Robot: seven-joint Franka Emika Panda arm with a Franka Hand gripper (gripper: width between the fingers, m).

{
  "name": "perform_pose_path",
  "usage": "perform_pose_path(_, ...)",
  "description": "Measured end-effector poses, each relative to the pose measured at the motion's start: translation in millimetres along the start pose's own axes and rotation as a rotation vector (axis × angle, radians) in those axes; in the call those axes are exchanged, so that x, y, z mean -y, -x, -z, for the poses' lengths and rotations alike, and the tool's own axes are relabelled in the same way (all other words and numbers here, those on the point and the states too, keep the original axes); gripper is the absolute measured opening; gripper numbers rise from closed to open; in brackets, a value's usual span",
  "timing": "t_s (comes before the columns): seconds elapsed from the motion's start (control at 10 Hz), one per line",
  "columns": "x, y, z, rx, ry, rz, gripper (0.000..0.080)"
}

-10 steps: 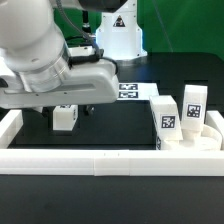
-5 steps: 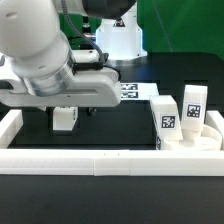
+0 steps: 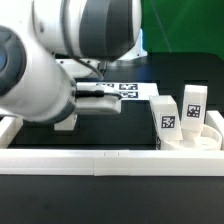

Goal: Assemble stool

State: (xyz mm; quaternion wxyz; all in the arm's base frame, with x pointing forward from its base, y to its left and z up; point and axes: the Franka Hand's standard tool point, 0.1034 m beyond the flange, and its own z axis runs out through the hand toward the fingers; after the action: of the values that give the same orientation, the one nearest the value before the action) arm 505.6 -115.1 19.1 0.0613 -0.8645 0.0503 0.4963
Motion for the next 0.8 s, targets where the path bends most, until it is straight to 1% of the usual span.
perform_pose_path(0.1,-0.1,1.1,-4.7,0.071,-0.003,-0.004,0.0649)
perform_pose_path(0.2,0.9,-7.3,5.0,0.008,0.014,-0.001,0.0649)
perform_pose_path(0.3,2.8,-6.8,5.5,-0.018,0.017,0.014,0.0649)
perform_pose_path(0.4,2.6,-5.5,3.7,-0.013,0.015,0.014,0.0649)
perform_pose_path(0.6,2.7,-6.2,3.0,-0.014,0.015,0.014,0.0387)
perform_pose_path(0.7,2.5,-6.1,3.2,-0.014,0.015,0.014,0.0337)
perform_pose_path(0.8,2.5,-6.1,3.2,-0.014,0.015,0.014,0.0337)
